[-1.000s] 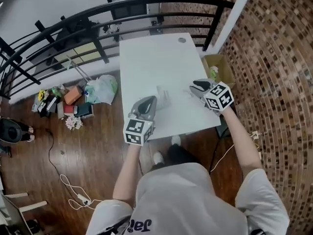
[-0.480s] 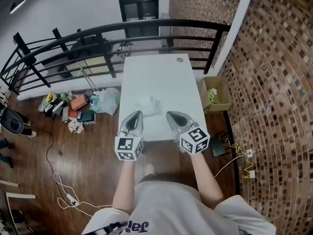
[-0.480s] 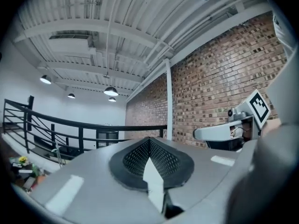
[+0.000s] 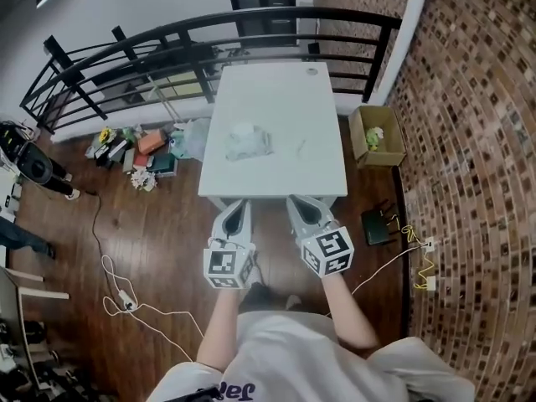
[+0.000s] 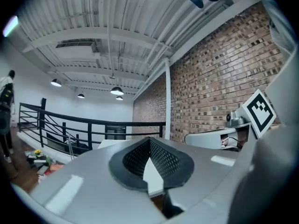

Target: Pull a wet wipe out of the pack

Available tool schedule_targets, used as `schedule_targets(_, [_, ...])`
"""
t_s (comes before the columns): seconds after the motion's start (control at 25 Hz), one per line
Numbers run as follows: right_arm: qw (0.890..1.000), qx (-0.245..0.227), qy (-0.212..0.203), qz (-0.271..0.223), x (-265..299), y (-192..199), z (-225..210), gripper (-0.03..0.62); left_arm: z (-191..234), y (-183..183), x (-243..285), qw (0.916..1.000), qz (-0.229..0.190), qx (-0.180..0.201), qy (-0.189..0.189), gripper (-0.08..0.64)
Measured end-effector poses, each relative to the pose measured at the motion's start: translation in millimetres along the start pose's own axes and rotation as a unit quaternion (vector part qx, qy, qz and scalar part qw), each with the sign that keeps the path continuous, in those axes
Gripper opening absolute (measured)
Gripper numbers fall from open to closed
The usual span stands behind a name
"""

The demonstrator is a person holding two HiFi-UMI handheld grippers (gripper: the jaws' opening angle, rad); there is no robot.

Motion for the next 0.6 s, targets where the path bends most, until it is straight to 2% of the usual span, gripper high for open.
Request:
schedule_targets(0.2, [0.999, -0.039, -0.002, -0.011, -14.1, -20.3, 21.2, -0.008, 1.7, -28.8, -24.8, 0.9995, -0.023, 0.004, -0.023, 0.015])
schedule_targets(0.36, [0.998, -0.051, 0.005, -0.023, -19.1, -31.3, 31.3, -0.008, 1.0, -47.4, -37.1, 0.9983, -0.05, 0.026, -0.016, 0.015])
schedule_targets(0.6, [0.997, -0.063, 0.001, -0.033, -21.7, -39.0, 71.7, -0.008, 18.5, -52.5, -66.8, 0.9979, -0.061, 0.016, -0.017, 0.017])
Point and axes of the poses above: the fingertips, and each gripper's own axes: x forward along the fingers, z to its left, y out of its underside, the point moved 7 cm from there along -x, backward along the fingers, and after that the axes turned 2 degrees about y, right-handed, at the moved point
